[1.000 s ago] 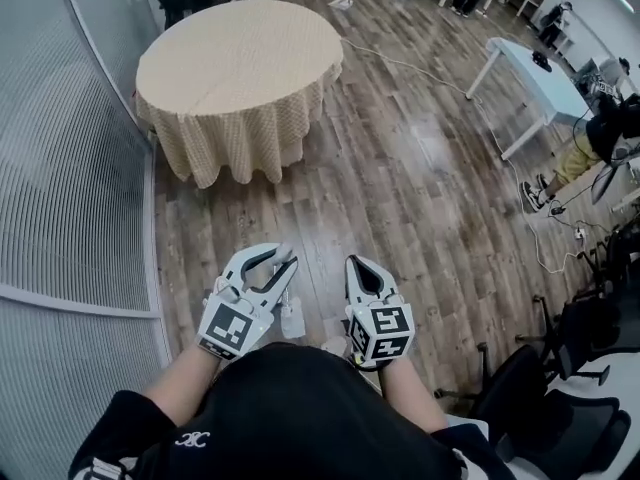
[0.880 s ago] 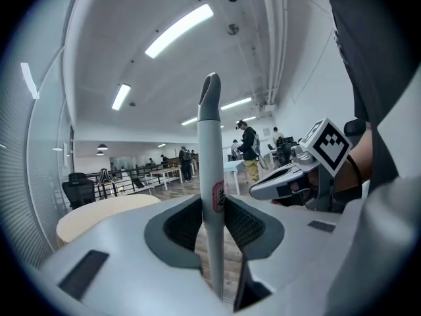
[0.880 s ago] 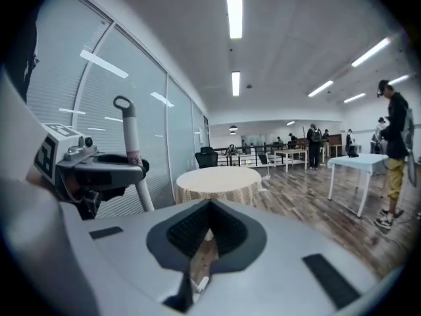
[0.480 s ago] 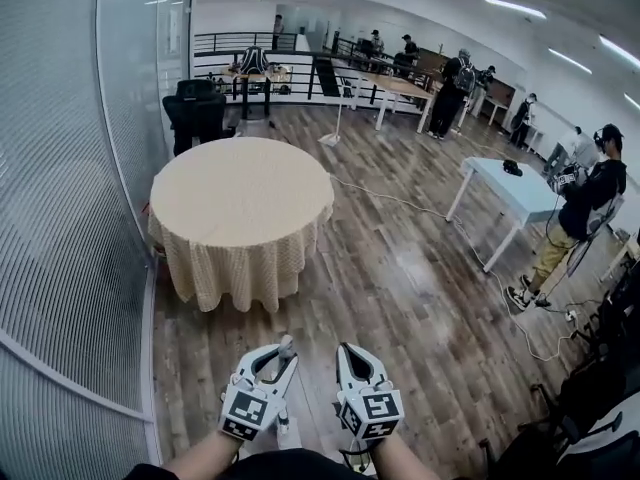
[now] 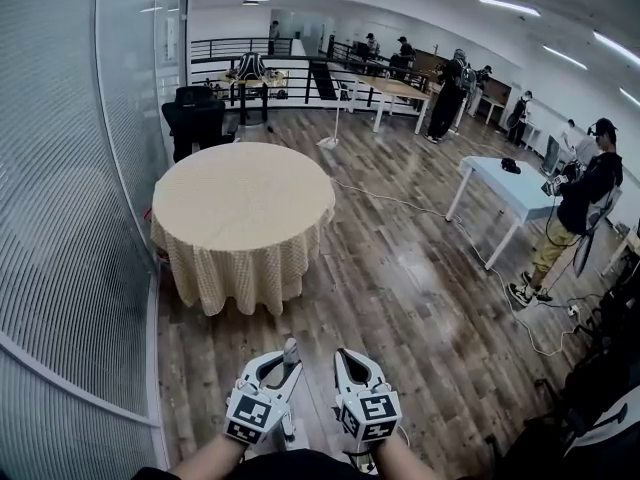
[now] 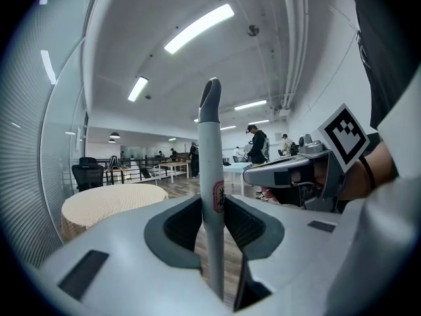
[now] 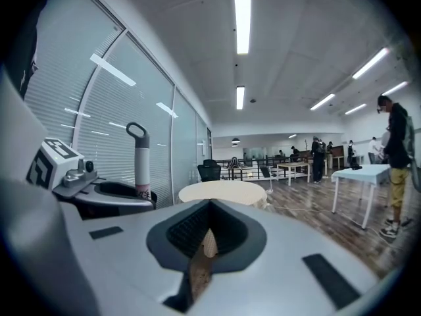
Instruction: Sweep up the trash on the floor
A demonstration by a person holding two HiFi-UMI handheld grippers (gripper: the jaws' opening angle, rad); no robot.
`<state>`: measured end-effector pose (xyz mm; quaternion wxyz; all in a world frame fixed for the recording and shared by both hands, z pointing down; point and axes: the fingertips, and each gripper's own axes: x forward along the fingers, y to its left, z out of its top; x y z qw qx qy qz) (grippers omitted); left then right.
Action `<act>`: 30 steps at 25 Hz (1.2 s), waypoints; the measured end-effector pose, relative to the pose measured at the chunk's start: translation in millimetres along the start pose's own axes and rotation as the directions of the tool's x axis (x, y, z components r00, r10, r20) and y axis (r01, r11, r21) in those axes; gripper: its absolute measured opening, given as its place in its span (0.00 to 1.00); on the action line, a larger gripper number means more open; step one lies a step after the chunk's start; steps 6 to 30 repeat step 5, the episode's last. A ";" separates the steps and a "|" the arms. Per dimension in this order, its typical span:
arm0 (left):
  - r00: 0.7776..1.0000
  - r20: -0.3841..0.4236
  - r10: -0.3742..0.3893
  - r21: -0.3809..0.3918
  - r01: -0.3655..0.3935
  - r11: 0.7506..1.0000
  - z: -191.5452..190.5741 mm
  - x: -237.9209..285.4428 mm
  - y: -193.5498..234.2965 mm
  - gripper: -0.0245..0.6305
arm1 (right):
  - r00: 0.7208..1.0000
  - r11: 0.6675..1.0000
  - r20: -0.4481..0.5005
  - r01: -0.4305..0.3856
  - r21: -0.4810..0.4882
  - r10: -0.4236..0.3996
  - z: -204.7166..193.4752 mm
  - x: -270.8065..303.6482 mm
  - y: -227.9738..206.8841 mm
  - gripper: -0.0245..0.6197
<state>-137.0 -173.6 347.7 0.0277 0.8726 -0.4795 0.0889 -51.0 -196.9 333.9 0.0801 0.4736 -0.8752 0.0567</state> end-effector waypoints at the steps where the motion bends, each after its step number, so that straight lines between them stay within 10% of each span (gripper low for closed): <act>1: 1.000 0.000 -0.002 0.001 0.002 1.000 0.6 -1.0 0.5 0.20 | 1.000 1.000 0.000 0.003 0.001 -0.003 0.1 -0.4 0.8 0.06; 30: 1.000 0.003 -0.001 0.004 0.001 1.000 3.1 -3.6 3.9 0.20 | 1.000 1.000 0.006 0.007 0.001 -0.007 3.0 -0.7 2.9 0.06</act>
